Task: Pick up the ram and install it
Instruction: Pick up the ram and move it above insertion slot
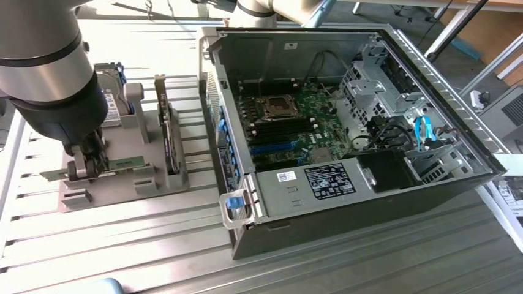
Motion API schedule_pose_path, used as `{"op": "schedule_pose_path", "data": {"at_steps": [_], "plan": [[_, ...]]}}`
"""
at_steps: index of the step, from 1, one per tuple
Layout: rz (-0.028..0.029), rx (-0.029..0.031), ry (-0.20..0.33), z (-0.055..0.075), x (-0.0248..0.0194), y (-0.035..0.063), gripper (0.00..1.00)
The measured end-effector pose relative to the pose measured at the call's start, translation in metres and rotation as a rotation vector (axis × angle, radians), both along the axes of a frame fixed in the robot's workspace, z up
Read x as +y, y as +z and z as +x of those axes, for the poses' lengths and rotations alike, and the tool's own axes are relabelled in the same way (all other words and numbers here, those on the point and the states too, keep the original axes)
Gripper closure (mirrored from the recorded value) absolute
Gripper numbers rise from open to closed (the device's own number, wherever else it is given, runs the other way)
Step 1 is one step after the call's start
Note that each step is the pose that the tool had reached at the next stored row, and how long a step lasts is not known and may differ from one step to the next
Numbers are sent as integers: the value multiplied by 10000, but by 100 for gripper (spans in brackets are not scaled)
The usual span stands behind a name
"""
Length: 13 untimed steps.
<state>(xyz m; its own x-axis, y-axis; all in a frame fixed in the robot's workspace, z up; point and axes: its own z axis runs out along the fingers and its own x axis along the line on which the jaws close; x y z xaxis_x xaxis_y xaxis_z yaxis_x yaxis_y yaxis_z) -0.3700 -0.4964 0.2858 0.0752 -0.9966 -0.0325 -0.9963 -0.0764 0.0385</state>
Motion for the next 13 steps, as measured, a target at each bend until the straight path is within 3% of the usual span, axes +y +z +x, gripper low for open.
{"op": "schedule_pose_path", "data": {"at_steps": [13], "plan": [[1, 0, 0, 0, 0, 197, 86]]}}
